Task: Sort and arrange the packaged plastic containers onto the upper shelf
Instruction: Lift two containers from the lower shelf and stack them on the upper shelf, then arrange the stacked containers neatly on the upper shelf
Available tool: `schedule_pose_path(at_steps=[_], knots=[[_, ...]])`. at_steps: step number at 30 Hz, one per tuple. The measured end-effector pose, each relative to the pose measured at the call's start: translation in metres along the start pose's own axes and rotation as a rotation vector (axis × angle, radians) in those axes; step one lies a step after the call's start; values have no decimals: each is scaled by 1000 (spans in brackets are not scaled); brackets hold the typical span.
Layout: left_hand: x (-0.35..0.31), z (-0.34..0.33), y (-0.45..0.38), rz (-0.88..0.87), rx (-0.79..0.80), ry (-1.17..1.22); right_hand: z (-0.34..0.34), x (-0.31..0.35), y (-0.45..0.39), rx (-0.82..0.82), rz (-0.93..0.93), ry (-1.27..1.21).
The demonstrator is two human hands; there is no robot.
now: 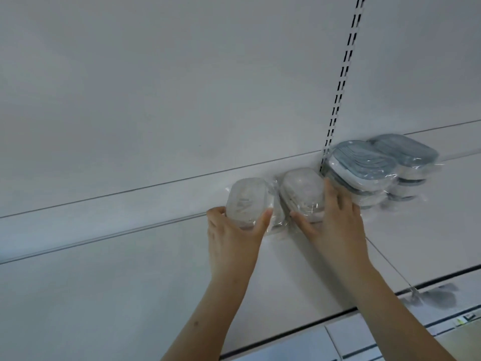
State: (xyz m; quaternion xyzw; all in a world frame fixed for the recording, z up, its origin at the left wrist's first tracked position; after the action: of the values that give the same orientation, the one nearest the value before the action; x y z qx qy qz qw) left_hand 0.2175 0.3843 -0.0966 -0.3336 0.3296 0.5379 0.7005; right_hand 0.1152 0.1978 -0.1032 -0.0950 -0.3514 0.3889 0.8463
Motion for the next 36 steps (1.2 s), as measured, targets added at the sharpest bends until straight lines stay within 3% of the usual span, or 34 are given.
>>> schedule_pose_path(at_steps=[4,10,20,30,36], knots=[[-16,-17,9,-75,151,-99,-2,-6,6,87,-26,-184],[-9,-19,12,-288,226,-320,3,-18,-6,85,-10,-113],[-5,-40,-1,-194,106,-35,-4,-19,-10,49,-22,-156],[14,-32,10,-140,188,-68,0,1,12,-51,101,58],[34,-2,47,-170,189,-140,6,33,34,-64,155,-113]])
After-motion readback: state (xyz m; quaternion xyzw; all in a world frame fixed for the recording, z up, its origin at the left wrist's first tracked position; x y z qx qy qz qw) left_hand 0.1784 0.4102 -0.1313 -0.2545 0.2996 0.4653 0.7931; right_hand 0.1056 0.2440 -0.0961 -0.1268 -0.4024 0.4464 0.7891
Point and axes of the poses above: each hand's wrist, its own y-axis away from the middle knuckle, its own z-axis out of the back of the hand, x = y × z, the point moved 5 cm from there along -y, towards the middle knuckle, and after that the axes turned 3 degrees about -y, right-handed, at the moved point
